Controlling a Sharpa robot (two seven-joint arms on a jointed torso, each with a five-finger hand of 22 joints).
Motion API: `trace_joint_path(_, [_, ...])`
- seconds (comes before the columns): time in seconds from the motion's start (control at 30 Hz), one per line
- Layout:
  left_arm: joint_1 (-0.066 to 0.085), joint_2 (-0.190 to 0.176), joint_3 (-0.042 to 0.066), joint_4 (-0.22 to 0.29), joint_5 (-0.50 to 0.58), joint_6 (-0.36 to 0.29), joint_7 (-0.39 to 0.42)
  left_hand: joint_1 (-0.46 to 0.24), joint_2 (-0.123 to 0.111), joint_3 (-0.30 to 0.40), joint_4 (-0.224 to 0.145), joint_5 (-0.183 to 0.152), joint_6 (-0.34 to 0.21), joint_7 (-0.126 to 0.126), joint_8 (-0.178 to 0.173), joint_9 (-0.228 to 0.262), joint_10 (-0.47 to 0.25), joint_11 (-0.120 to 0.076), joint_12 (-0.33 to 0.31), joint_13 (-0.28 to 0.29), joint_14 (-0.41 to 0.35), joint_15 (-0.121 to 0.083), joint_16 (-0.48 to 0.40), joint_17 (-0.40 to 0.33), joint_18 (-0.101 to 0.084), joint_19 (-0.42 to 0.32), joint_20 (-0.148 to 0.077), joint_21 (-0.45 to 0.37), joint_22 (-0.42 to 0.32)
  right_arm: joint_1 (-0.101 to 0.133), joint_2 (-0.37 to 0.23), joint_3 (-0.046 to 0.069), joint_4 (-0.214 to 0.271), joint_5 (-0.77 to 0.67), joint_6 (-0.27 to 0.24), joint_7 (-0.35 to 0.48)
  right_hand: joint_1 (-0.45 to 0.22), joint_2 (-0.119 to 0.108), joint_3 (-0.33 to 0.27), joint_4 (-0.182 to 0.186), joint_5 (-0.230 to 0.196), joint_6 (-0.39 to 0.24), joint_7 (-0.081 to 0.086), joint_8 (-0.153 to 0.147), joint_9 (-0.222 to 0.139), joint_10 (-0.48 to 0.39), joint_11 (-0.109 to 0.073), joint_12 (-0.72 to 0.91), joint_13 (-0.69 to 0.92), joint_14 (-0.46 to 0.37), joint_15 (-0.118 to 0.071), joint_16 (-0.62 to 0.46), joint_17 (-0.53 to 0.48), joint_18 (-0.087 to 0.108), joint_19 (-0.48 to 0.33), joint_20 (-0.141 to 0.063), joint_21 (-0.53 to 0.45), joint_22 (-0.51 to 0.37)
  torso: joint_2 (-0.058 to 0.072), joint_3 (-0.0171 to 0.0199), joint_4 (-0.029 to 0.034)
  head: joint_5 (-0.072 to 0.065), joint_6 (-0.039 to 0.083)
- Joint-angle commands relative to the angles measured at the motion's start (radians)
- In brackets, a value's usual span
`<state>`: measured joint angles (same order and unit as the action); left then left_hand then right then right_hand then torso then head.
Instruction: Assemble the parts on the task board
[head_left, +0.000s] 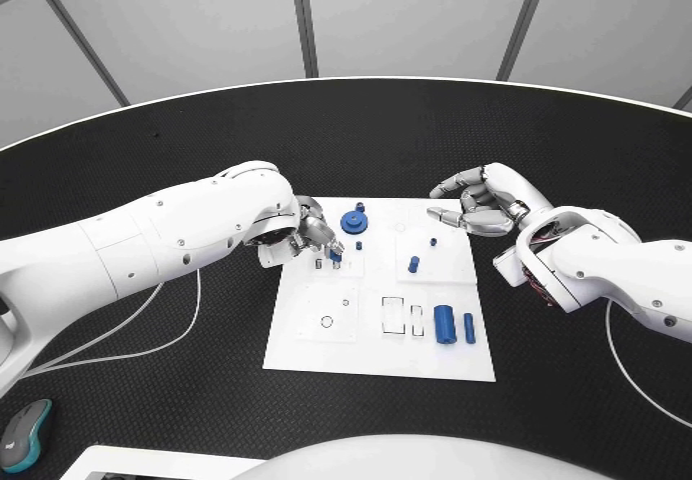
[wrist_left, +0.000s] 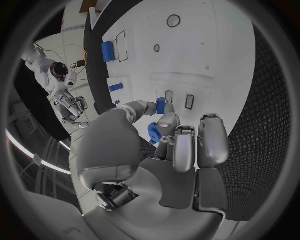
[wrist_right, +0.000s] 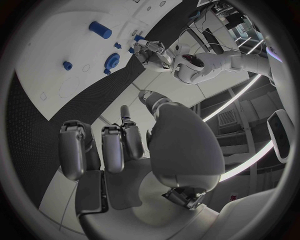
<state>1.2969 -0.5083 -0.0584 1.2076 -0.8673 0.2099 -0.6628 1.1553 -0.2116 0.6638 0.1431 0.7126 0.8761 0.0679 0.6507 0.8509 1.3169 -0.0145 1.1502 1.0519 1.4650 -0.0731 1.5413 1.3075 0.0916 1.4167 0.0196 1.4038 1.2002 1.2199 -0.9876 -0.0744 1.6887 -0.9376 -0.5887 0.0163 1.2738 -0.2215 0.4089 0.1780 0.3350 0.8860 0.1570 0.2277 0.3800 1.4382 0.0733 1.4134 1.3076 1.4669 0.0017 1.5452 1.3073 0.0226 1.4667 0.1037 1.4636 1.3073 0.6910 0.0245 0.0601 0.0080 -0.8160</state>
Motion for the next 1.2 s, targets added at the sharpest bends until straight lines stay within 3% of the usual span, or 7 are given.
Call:
trace_joint_path(0.03, [0.000, 0.004, -0.001, -0.003, -0.001, 0.001, -0.002, -0.001, 0.009, 0.146, -0.154, 0.012, 0.009, -0.003, 0.007, 0.002, 0.009, -0.002, 0.001, -0.001, 0.092, -0.006, 0.005, 0.214, -0.017, 0.007, -0.002, 0.006, 0.002, 0.000, 0.000, 0.000, 0.000, 0.000, 0.000, 0.000, 0.002, 0.007, 0.001, 0.004, 0.006, 0.005, 0.001, 0.006, 0.001, 0.002, -0.002, 0.003, 0.124, 0.089, -0.007, -0.005, 0.207, 0.007, 0.055, -0.007, -0.004, 0.176, 0.001, -0.0002, 0.0000, 0.000, -0.001])
trace_joint_path(1.2, [-0.003, 0.020, -0.005, -0.016, -0.037, 0.009, -0.019, -0.005, 0.009, 0.141, -0.155, 0.032, 0.013, -0.006, 0.013, 0.011, 0.009, -0.005, -0.007, -0.014, 0.092, -0.009, 0.005, 0.215, -0.018, 0.009, -0.004, 0.009, 0.008, 0.000, 0.000, 0.000, 0.005, 0.000, -0.002, 0.001, 0.002, 0.007, 0.001, 0.004, 0.006, 0.005, 0.001, 0.006, 0.001, 0.002, -0.002, 0.003, 0.124, 0.089, -0.007, -0.005, 0.207, 0.007, 0.055, -0.007, -0.004, 0.176, 0.000, 0.0004, 0.0000, 0.004, -0.012])
